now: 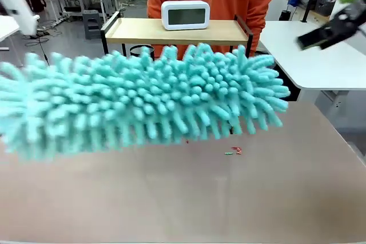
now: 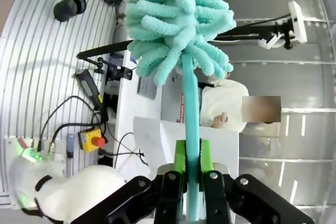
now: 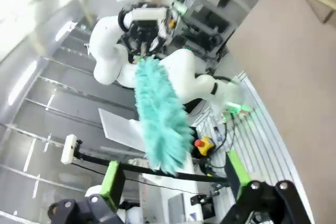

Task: Clean the shelf.
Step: Hand the Duster back to the human.

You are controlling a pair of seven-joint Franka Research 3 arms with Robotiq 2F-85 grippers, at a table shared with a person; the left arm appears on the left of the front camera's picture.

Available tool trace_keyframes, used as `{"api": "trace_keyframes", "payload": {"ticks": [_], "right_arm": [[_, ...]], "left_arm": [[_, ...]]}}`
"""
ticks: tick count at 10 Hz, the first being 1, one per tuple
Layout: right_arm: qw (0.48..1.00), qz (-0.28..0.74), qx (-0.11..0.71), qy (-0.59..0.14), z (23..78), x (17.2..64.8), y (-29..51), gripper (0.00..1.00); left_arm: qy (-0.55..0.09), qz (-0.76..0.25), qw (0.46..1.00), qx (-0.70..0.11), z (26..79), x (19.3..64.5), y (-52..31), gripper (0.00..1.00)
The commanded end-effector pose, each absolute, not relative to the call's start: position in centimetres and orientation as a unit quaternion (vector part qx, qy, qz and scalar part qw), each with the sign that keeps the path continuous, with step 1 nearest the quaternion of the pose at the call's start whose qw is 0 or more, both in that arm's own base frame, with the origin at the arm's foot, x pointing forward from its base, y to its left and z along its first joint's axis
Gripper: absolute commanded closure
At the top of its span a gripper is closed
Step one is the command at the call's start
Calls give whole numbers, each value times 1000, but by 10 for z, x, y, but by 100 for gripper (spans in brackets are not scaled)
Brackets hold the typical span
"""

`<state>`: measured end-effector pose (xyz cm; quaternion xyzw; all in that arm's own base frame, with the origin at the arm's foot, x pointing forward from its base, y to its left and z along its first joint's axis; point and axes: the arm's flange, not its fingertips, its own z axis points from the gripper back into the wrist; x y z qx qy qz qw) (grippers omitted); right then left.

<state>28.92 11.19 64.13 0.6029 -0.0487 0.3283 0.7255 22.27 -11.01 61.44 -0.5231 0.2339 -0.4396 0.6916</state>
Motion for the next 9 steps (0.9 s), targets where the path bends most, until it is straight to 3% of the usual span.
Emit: {"api": "trace_keyframes", "payload": {"ticks": [1,3,9], "right_arm": [[727,361,583,20,645,309,168,0],[734,396,546,81,634,306,214,0],[737,446,493,123,600,296,241,0]], "left_arm": [[252,-451,693,-503,621,256,-119,88],[254,-454,696,-496,615,285,-141,88],[298,-480,641,-519,606,309,-164,88]]}}
